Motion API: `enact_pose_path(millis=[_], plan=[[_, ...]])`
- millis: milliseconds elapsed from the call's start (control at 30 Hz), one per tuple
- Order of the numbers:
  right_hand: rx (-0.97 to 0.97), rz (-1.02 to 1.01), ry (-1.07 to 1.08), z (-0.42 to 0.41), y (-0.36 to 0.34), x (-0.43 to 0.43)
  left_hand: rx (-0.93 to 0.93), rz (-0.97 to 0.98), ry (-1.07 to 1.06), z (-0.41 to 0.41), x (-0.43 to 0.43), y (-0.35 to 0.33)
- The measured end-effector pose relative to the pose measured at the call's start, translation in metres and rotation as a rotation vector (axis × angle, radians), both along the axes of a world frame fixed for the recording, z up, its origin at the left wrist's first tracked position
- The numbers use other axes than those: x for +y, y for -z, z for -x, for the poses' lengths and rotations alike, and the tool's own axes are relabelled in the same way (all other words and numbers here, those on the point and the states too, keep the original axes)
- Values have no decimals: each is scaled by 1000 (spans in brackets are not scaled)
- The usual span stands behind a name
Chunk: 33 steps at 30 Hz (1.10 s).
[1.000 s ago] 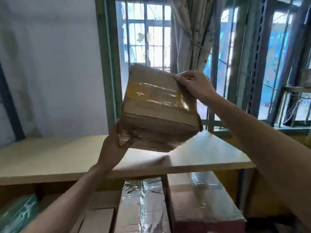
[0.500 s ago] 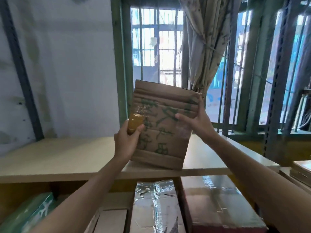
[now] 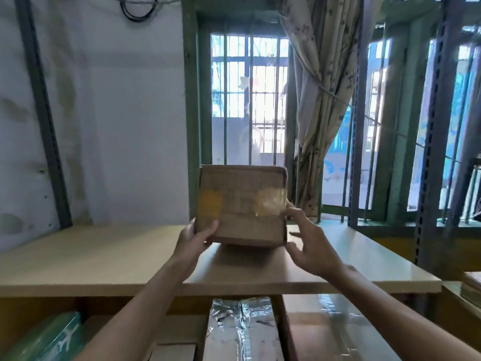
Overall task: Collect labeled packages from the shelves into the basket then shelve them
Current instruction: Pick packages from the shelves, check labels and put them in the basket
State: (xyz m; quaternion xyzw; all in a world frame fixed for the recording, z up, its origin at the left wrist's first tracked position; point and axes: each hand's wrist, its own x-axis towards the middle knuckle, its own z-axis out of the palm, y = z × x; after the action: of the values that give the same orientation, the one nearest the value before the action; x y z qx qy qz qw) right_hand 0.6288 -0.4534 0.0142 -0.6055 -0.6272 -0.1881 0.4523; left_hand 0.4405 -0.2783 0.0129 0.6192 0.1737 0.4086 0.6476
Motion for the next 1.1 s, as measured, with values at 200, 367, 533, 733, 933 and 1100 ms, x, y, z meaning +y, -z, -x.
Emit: enact_pose_path(millis=[200,367,533,733,933,1100], plan=[[1105,136,-140,11,-13,7,-92,120,-8,6,22,25],[1330,210,-389,6,-24,12,32,-349,-285,11,15,8],[1214,67,-551,0,-22,17,171,-747,-499,27,10,0],[1059,120,-543,-2,-17,25,160,-137,-5,31,0,8],[1076,99,-532,6,-18,37,135,-175,78,31,-2,0],[1023,138,-560,19,-10,56,116,-199,-17,52,6,11]])
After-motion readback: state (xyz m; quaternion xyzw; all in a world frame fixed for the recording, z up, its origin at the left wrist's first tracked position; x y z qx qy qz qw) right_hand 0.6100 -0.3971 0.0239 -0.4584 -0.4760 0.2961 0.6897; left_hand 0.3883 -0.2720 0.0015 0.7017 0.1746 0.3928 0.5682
